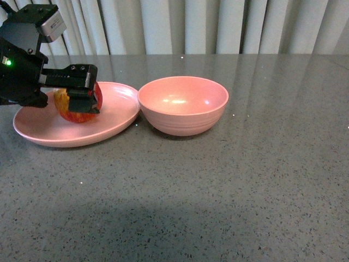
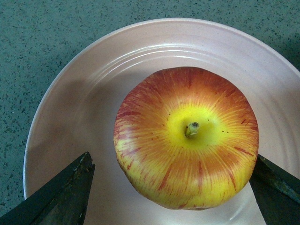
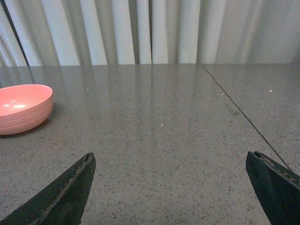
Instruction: Move apple from plate to bowl
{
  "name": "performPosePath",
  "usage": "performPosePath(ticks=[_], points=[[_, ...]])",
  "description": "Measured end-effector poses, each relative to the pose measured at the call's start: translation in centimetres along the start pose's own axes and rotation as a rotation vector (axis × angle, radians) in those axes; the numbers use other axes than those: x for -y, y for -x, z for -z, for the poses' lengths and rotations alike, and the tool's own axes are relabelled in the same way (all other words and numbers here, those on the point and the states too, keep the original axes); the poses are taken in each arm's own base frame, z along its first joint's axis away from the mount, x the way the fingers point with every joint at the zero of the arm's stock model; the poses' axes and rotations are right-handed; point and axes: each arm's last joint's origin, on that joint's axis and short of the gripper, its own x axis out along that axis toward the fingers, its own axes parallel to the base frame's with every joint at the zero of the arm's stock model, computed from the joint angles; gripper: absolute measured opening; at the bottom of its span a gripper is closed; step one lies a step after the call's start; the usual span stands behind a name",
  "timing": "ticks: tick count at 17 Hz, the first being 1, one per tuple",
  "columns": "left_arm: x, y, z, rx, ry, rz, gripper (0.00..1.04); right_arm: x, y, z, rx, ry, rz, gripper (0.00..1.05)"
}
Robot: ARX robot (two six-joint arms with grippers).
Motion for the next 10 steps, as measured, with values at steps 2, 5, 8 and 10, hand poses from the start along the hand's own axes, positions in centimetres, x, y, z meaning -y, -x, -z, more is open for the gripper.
performPosePath(ticks=[2,5,8,10], points=[[0.0,0.0,0.0,0.000,-0.002,0.010,0.71,0.0,0.0,0.0,0.000,0.000,0.000,0.98],[0.0,0.1,-0.1,0.003,-0.010,0.010,0.60,0.0,0.0,0.0,0.000,0.000,0.000,0.98],[-0.1,1.0,-0.4,0.008,-0.011,0.008,0.58,0.0,0.0,0.0,0.000,0.000,0.000,0.98],[-0.2,2.3,-1.4,0.043,-0.010,0.004,0.57,0.0,0.0,0.0,0.000,0.000,0.000,0.98]])
